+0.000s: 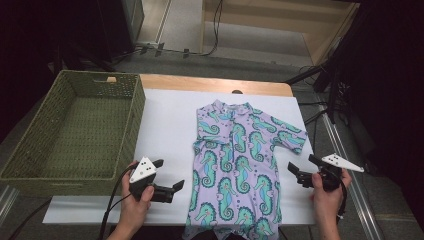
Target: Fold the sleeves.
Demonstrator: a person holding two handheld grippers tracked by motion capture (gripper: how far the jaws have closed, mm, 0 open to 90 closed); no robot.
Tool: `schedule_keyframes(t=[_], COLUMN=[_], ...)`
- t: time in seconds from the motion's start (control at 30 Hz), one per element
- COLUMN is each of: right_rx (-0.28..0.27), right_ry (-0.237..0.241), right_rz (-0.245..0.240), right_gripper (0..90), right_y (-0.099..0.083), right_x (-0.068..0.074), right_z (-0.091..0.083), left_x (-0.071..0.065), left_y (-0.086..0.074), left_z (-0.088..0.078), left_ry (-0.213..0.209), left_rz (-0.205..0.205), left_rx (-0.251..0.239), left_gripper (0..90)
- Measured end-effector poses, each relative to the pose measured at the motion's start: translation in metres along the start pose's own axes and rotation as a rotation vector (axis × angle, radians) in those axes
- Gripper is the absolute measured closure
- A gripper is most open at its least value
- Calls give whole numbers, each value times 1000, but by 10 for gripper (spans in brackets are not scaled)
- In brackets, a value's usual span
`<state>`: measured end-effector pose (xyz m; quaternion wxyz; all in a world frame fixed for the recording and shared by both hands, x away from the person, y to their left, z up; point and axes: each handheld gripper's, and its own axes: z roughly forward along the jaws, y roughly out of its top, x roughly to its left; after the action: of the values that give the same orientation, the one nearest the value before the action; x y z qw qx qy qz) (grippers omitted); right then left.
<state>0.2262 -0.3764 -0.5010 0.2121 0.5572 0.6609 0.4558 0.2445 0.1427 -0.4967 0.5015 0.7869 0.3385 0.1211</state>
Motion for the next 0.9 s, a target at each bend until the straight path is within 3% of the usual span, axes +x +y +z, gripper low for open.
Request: schedule_keyframes(t=[0.37,0.5,0.7,0.9], right_rx=[43,56,88,127], right_ry=[-44,-61,-113,-197], right_rz=[41,80,119,181], right_gripper=[0,0,95,232], right_y=[20,26,34,42], right_x=[-24,-37,-55,-70], right_z=[23,33,49,63], left_x=[3,2,-4,-1], left_y=[-3,-5,-6,-6], left_z=[-4,-2,1,1], left_ry=[12,10,7,-4], left_rz=[18,14,40,22], left_rx=[-2,-3,2,-6], left_gripper=[0,0,0,0])
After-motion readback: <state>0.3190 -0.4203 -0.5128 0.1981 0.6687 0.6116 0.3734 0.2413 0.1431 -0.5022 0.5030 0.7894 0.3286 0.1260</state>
